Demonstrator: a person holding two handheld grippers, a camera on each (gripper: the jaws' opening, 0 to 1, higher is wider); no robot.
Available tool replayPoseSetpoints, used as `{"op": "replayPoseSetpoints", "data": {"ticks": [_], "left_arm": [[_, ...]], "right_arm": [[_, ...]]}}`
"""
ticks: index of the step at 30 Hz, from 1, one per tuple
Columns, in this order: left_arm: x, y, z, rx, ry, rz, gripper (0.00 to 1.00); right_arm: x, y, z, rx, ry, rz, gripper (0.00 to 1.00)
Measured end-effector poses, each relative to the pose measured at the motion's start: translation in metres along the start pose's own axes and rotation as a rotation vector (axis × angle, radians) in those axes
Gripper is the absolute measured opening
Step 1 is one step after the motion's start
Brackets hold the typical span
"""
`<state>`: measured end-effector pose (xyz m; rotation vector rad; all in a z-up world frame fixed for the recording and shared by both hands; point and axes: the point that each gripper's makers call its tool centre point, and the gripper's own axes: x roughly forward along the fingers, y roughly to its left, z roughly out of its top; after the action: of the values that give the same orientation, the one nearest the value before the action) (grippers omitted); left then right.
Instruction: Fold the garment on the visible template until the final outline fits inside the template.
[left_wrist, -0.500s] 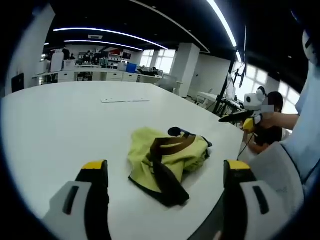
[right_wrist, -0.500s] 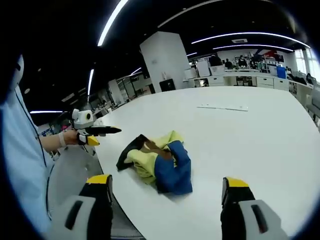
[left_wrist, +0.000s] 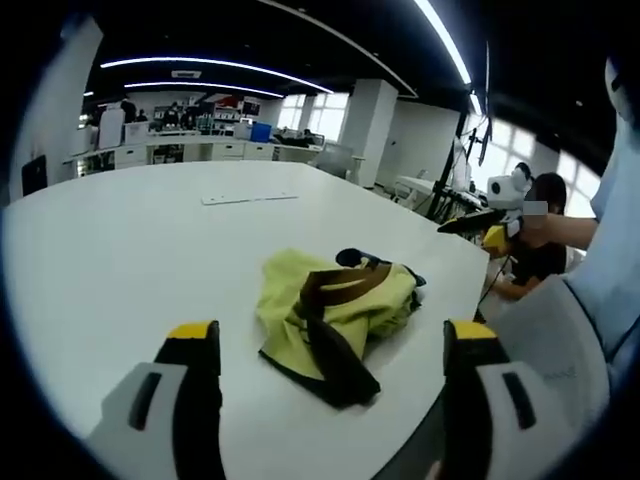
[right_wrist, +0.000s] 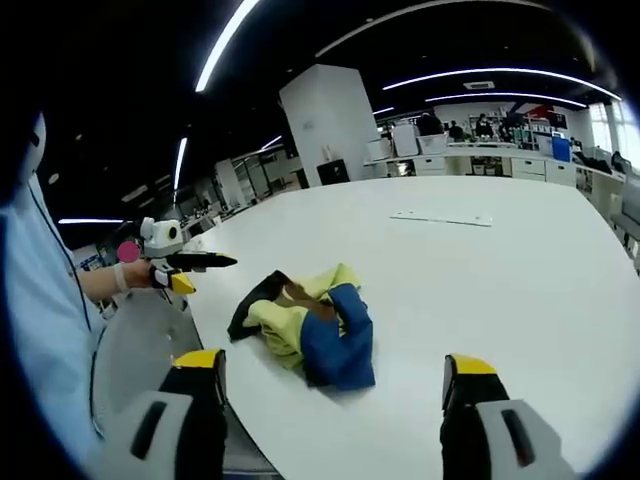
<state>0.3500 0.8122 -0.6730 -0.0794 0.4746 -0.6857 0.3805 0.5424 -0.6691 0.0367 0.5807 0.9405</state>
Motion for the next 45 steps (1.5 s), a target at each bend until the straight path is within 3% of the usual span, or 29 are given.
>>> {"op": "replayPoseSetpoints", "data": {"ticks": [12, 26, 38, 45], "left_arm": [[0.005, -0.006, -0.007, -0.01, 0.016, 0.0, 0.79], [0.006, -0.004, -0.012, -0.03, 0.03, -0.002, 0.74], [0.011, 0.0, -0.018, -0.057, 0.044, 0.016, 0.67], [0.017, -0.003, -0.025, -0.077, 0.06, -0.001, 0.53]], "right_arm": [[0.007, -0.001, 0.0, -0.002, 0.005, 0.015, 0.86], [0.008, -0.005, 0.0, 0.009, 0.006, 0.029, 0.8], [0.018, -0.007, -0.005, 0.001, 0.035, 0.031, 0.63], [0.028, -0.008, -0.008, 0.008, 0.046, 0.038, 0.55]]}}
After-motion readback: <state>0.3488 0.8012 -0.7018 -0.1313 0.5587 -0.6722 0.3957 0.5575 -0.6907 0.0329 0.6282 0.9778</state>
